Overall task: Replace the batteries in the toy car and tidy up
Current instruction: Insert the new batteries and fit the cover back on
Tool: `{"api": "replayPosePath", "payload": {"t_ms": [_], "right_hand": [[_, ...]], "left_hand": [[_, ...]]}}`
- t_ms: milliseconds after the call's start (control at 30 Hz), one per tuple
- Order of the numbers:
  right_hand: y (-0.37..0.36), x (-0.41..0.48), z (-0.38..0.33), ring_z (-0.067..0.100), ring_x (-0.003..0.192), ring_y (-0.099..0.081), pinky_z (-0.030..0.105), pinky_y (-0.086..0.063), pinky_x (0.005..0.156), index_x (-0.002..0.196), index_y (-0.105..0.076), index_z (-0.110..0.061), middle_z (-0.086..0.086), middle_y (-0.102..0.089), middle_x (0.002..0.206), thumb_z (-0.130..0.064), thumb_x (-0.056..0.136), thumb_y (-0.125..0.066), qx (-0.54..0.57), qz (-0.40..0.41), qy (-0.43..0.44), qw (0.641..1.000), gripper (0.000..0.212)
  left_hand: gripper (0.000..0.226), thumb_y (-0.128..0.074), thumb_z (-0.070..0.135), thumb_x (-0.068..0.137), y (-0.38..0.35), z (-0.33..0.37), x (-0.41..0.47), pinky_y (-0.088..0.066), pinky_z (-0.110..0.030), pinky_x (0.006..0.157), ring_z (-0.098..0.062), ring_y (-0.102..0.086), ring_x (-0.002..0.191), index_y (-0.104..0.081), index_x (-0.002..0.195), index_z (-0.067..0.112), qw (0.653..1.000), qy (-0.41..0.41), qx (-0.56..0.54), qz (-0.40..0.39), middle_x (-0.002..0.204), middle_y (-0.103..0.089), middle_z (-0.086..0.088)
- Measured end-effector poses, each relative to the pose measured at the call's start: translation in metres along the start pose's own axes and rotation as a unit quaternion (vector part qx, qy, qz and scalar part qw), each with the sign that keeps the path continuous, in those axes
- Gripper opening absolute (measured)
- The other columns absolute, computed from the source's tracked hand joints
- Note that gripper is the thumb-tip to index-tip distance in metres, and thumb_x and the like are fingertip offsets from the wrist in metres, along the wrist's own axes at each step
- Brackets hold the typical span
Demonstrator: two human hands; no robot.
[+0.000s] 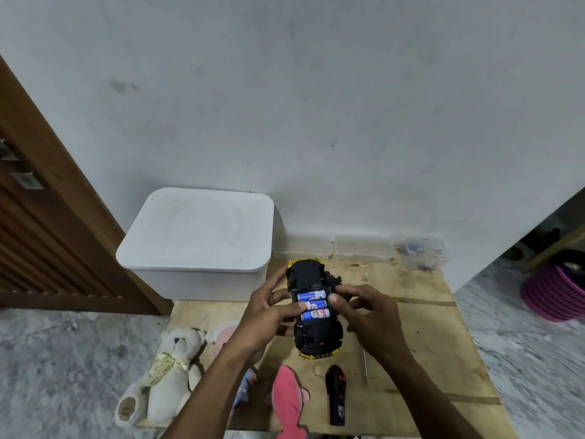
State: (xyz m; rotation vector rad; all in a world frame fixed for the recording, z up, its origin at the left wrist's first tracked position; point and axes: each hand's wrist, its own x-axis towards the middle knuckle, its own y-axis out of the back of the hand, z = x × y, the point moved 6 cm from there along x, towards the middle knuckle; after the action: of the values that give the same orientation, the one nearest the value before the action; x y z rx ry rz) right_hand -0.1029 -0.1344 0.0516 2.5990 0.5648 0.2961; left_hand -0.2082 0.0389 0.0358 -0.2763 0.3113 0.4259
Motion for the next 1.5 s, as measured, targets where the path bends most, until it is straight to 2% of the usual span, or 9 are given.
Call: {"api": "replayPosePath", "payload": {"t_ms": [67, 167, 267, 367, 533, 667, 1100, 1300, 1500], "right_hand": [[0.015, 0.005, -0.001, 0.014, 0.072, -0.070, 0.031, -0.059, 0.052, 0.097, -0.074, -0.024, -0.004, -0.074, 0.086, -0.018, 0.085, -0.076, 0.026, 0.041, -0.008, 0.999, 0.013], [0.035, 0.012, -0.010, 0.019, 0.059, -0.067, 0.026, -0.055, 0.052, 0.091, -0.071, -0.025, 0.003, -0.072, 0.074, -0.007, 0.086, -0.074, 0.070, 0.069, -0.001, 0.995, 0.019], [0.041, 0.018, -0.021, 0.020, 0.062, -0.067, 0.026, -0.056, 0.052, 0.107, -0.066, -0.014, 0.009, -0.070, 0.083, -0.003, 0.084, -0.075, 0.108, 0.034, 0.006, 0.994, 0.028], [0.034, 0.019, -0.029, 0.025, 0.062, -0.068, 0.035, -0.060, 0.057, 0.121, -0.066, -0.019, 0.010, -0.068, 0.088, -0.003, 0.084, -0.076, 0.132, -0.024, 0.006, 0.991, 0.042], [0.015, 0.022, -0.038, 0.020, 0.062, -0.068, 0.043, -0.058, 0.056, 0.106, -0.074, -0.019, 0.005, -0.074, 0.082, -0.004, 0.090, -0.069, 0.141, -0.096, -0.008, 0.985, 0.022], [0.005, 0.025, -0.041, 0.018, 0.061, -0.066, 0.037, -0.055, 0.054, 0.098, -0.076, -0.021, 0.004, -0.075, 0.082, -0.006, 0.092, -0.066, 0.116, -0.123, -0.021, 0.985, 0.018], [-0.009, 0.028, -0.048, 0.015, 0.063, -0.057, 0.025, -0.045, 0.047, 0.089, -0.078, -0.020, 0.018, -0.069, 0.079, -0.005, 0.090, -0.067, 0.091, -0.150, -0.022, 0.984, 0.018], [-0.014, 0.029, -0.054, -0.001, 0.059, -0.055, 0.011, -0.044, 0.059, 0.089, -0.079, -0.021, -0.015, -0.071, 0.068, -0.004, 0.088, -0.070, 0.058, -0.157, 0.005, 0.986, 0.018], [-0.020, 0.029, -0.058, 0.000, 0.068, -0.058, 0.012, -0.049, 0.068, 0.089, -0.077, -0.028, -0.007, -0.074, 0.080, -0.007, 0.088, -0.071, 0.022, -0.141, 0.044, 0.989, 0.022]], "left_hand": [[0.073, -0.070, -0.002, 0.088, 0.000, -0.002, 0.001, -0.059, -0.038, 0.063, -0.024, -0.075, 0.084, -0.048, 0.146, 0.037, 1.000, 0.007, -0.004, -0.001, 0.115, -0.074, -0.009], [0.065, -0.064, 0.002, 0.094, -0.001, -0.001, -0.001, -0.058, -0.035, 0.059, -0.020, -0.073, 0.079, -0.048, 0.146, 0.037, 1.000, 0.005, -0.003, -0.004, 0.113, -0.073, -0.016], [0.057, -0.061, 0.008, 0.098, -0.001, 0.003, -0.002, -0.058, -0.034, 0.059, -0.020, -0.073, 0.083, -0.048, 0.144, 0.039, 1.000, 0.000, 0.001, -0.002, 0.108, -0.076, -0.011], [0.054, -0.059, 0.013, 0.100, 0.000, 0.005, -0.001, -0.059, -0.037, 0.064, -0.022, -0.074, 0.091, -0.046, 0.145, 0.041, 1.000, -0.005, 0.017, -0.004, 0.108, -0.078, -0.004], [0.049, -0.058, 0.015, 0.101, -0.001, 0.013, -0.003, -0.057, -0.032, 0.059, -0.018, -0.074, 0.089, -0.048, 0.143, 0.040, 1.000, -0.013, 0.017, -0.005, 0.107, -0.078, -0.001], [0.047, -0.056, 0.015, 0.102, -0.001, 0.017, -0.004, -0.055, -0.029, 0.054, -0.018, -0.074, 0.081, -0.050, 0.142, 0.038, 1.000, -0.015, 0.009, -0.008, 0.106, -0.078, -0.002], [0.047, -0.055, 0.017, 0.103, 0.002, 0.020, -0.007, -0.055, -0.028, 0.057, -0.013, -0.075, 0.087, -0.049, 0.143, 0.041, 1.000, -0.015, 0.026, -0.007, 0.110, -0.078, 0.002], [0.043, -0.055, 0.022, 0.103, 0.005, 0.019, -0.005, -0.056, -0.034, 0.062, -0.022, -0.073, 0.099, -0.052, 0.142, 0.041, 1.000, -0.013, 0.020, -0.001, 0.111, -0.078, 0.002], [0.041, -0.053, 0.021, 0.104, 0.005, 0.020, -0.006, -0.056, -0.032, 0.059, -0.017, -0.075, 0.084, -0.054, 0.140, 0.041, 1.000, -0.021, 0.018, -0.008, 0.107, -0.078, 0.001]]}}
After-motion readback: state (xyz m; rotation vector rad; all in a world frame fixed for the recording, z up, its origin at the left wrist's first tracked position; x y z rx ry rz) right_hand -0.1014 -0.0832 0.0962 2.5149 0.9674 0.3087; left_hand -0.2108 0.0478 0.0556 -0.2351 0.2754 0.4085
